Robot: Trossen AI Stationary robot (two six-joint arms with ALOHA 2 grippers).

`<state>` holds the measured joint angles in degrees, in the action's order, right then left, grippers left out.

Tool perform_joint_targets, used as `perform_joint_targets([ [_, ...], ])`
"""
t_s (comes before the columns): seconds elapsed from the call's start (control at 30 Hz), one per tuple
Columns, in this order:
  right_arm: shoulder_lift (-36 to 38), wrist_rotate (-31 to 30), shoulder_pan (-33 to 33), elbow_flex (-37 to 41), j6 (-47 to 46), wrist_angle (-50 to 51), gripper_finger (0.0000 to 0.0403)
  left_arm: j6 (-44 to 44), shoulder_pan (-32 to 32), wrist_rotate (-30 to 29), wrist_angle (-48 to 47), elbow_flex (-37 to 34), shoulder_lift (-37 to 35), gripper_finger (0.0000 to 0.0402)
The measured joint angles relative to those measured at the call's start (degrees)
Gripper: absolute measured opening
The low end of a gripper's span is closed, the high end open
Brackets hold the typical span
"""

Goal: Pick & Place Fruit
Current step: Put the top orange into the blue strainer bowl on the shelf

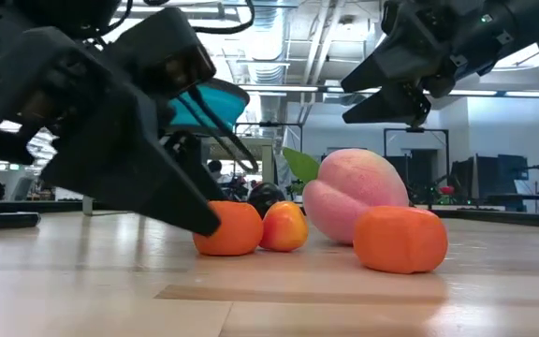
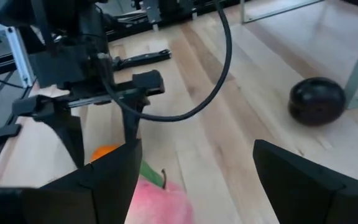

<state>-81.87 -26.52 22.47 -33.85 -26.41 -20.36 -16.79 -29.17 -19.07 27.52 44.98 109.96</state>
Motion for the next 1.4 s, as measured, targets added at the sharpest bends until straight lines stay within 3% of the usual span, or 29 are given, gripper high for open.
perform_joint_targets([
  [0.33, 0.00, -0.81, -0.10, 0.00, -0.03, 0.00, 0.0301, -0.21, 0.33, 0.42, 0.87, -0.03, 1.11, 0.0212],
  [0.6, 0.00, -0.79, -0.10, 0.00, -0.10, 0.04, 0.0301, -0.23, 0.33, 0.39, 0.34, -0.05, -3.89, 0.0156],
  [0.77, 0.00, -0.79, -0.08, 0.00, -0.15, 0.11, 0.0301, -0.21, 0.34, -1.40, -7.77, -0.08, -14.38, 0.0160],
  [0.97, 0.00, -0.79, -0.31, 0.00, -0.15, 0.13, 0.0301, -0.08, 3.34, -8.64, -19.41, 0.41, -34.87, 0.0171],
  [1.2, 0.00, -0.80, -0.51, -0.02, -0.13, 0.11, 0.0301, 3.21, 13.49, -22.15, -43.90, 4.53, -53.56, 0.0164],
  [1.4, 0.00, -0.80, -0.51, -0.02, -0.13, 0.11, 0.0301, 2.85, 27.98, -23.03, -56.14, 4.54, -60.56, 0.0168],
])
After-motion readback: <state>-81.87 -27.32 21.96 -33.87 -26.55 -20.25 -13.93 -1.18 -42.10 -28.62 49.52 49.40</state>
